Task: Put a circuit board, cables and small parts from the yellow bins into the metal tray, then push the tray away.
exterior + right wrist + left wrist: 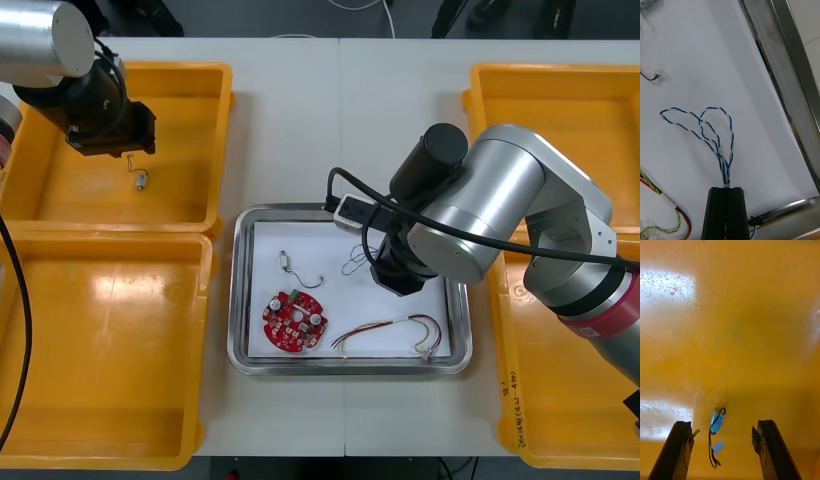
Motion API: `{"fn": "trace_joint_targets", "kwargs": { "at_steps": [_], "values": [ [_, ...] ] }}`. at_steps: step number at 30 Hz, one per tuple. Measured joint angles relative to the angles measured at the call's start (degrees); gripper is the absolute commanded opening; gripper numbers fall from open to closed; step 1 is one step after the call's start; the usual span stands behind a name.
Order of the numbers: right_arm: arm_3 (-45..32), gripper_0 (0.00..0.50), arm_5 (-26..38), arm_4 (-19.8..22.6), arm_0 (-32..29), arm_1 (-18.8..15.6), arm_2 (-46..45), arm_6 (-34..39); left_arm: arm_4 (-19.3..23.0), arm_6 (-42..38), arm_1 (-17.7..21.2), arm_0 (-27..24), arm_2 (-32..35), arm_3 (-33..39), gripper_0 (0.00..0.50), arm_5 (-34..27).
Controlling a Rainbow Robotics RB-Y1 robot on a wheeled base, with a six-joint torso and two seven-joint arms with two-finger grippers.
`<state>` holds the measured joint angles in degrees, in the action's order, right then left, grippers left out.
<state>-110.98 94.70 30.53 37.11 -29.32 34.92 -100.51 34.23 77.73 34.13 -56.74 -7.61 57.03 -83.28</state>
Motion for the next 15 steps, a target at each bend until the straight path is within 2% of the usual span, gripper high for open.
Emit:
{"fn": "trace_joint_targets", "kwargs": {
  "at_steps": [4, 9, 15],
  "values": [
    [1.67, 0.0, -1.79, -2.41, -0.05, 0.7, 0.48, -0.12, 0.0, 0.0, 0.0, 0.0, 1.11, 2.61, 0.5, -4.02],
    [3.95, 0.0, -5.02, -2.78, -0.26, 0.9, 1.23, -0.62, 0.0, 0.0, 0.0, 0.0, 2.42, 4.64, 0.5, -7.85],
    [4.32, 0.002, -6.02, -3.32, -0.91, 0.98, 1.5, -0.62, -0.05, 0.0, 0.0, 0.54, 2.7, 7.19, 0.5, -9.0]
  ]
}}
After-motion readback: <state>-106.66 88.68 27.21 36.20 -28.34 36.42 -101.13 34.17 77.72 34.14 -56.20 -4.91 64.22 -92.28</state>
